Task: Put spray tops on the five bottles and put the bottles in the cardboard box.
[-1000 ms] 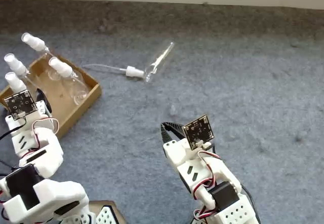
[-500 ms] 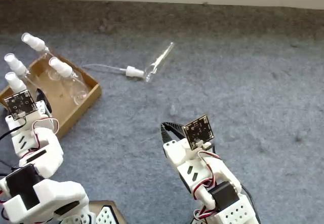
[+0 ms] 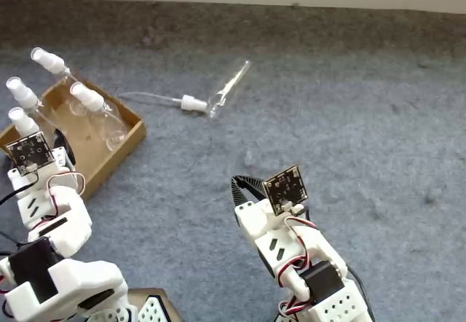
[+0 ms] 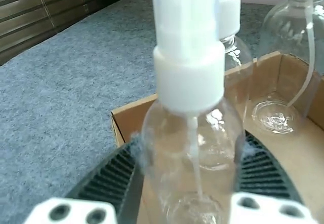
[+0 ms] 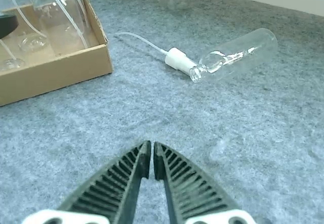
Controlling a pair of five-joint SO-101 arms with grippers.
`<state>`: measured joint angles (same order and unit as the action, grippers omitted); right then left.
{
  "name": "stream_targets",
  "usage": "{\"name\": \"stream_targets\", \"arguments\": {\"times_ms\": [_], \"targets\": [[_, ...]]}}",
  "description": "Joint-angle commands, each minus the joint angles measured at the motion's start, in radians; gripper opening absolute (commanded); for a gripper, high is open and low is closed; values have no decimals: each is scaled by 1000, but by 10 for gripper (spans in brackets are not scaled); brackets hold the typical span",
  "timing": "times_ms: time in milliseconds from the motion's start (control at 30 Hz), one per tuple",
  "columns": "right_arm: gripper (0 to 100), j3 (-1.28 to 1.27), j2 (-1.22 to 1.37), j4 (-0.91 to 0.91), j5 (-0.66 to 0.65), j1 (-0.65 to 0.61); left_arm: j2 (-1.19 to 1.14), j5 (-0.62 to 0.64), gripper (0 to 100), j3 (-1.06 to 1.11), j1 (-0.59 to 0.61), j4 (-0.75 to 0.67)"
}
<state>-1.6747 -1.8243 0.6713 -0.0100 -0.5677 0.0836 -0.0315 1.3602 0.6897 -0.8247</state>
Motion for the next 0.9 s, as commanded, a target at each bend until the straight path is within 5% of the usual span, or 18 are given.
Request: {"name": "stream_targets", "arguments": {"times_ms": [0, 867], "targets": [[15, -110, -12, 2, -9, 12, 4, 11, 165, 8, 8, -5], [15, -110, -12, 2, -11, 12, 7, 11, 249, 56, 8, -6]]}}
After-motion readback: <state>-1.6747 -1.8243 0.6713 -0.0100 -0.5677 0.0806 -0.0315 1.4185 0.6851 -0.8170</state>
